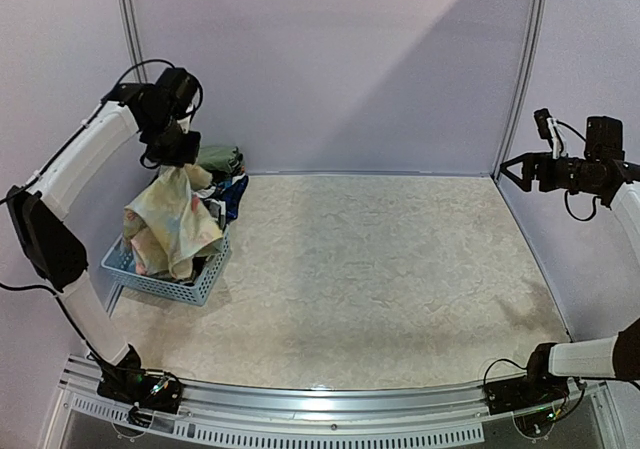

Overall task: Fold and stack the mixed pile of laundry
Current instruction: Pick up the crumpled skirt and place it in the bin, then move the crumpled skirt to the center of the board.

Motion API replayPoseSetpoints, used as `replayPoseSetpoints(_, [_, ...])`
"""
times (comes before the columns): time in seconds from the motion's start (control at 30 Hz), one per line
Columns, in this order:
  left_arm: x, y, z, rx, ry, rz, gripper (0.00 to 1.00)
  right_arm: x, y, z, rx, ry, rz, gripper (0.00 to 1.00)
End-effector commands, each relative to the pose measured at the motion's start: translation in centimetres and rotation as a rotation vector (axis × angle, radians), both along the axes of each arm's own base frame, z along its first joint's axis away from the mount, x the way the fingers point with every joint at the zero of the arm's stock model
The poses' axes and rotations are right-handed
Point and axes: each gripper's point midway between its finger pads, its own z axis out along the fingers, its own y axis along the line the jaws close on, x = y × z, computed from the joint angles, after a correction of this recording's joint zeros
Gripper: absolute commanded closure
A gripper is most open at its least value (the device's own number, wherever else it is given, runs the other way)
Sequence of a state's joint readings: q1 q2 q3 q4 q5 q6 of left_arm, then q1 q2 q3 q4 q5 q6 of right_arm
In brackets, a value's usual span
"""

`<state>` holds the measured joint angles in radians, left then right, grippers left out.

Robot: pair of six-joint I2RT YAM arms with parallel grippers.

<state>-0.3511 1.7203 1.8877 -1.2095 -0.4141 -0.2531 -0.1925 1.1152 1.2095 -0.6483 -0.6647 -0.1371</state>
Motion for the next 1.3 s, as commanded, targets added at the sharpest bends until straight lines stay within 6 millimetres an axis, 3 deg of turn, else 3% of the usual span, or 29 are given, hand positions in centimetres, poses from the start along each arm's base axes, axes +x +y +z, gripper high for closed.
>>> replayPoseSetpoints(0.0, [-1.9,-6.8,11.6,-0.183,-0.259,-0.277,1.0,0.4,0.1,0.3,0.008,-0.008,0.013,0.01])
replayPoseSetpoints(0.17, [-4.7,-14.6,20.6,-0.37,-0.483,-0.54,1.0,0.6,0.1,0.7,0.017,-0.006,0.017,0.01])
replayPoseSetpoints(0.27, [-6.5,-19.4,22.7,-0.451,-0.541,-0.691,1.0,0.5,0.1,1.0,0.016,-0.004,0.012,0.01])
replayPoseSetpoints(0.37, [-7.9,-24.2,23.1,-0.469,-0.549,-0.811,1.0,0.1,0.1,1.2,0.01,-0.005,0.008,0.01])
replayPoseSetpoints(0.47, [-8.9,-30.2,20.6,-0.479,-0.493,-0.93,1.0,-0.5,0.0,1.5,-0.006,-0.006,-0.002,0.01])
replayPoseSetpoints(0.57, [-8.7,-35.1,16.9,-0.494,-0.431,-0.986,1.0,-1.4,-0.4,1.7,-0.039,-0.004,-0.024,0.01])
replayPoseSetpoints(0.63, [-7.9,-38.3,13.9,-0.534,-0.378,-1.005,1.0,-1.9,-0.7,1.5,-0.062,0.005,-0.042,0.01])
replayPoseSetpoints(0.73, [-4.4,-42.1,9.4,-0.545,-0.376,-0.974,0.99,-2.4,-1.1,0.9,-0.09,0.031,-0.064,0.01])
replayPoseSetpoints(0.8, [-1.3,-43.9,7.1,-0.531,-0.428,-0.943,0.73,-2.4,-1.6,0.2,-0.111,0.057,-0.086,0.01])
replayPoseSetpoints(0.87, [2.8,-44.3,6.1,-0.496,-0.537,-0.86,0.35,-2.3,-2.2,-0.5,-0.135,0.087,-0.11,0.01])
replayPoseSetpoints(0.9, [4.6,-43.6,5.3,-0.49,-0.556,-0.801,0.23,-2.0,-2.6,-0.9,-0.147,0.109,-0.122,0.02])
replayPoseSetpoints(1.0, [7.6,-40.2,4.2,-0.521,-0.51,-0.672,0.18,-1.7,-3.4,-2.1,-0.186,0.177,-0.142,0.05])
replayPoseSetpoints(1.07, [7.4,-38.3,2.8,-0.508,-0.422,-0.659,0.17,-1.5,-3.6,-3.8,-0.211,0.238,-0.124,0.09])
replayPoseSetpoints(1.13, [5.7,-36.4,1.2,-0.454,-0.328,-0.667,0.18,-1.6,-3.6,-5.8,-0.239,0.292,-0.086,0.12])
replayPoseSetpoints(1.17, [4.1,-35.4,1.8,-0.445,-0.302,-0.693,0.19,-1.7,-3.7,-6.8,-0.259,0.309,-0.073,0.12])
replayPoseSetpoints(1.27, [-1.1,-33.4,-0.5,-0.406,-0.187,-0.796,0.2,-2.1,-3.7,-9.9,-0.296,0.367,-0.033,0.12])
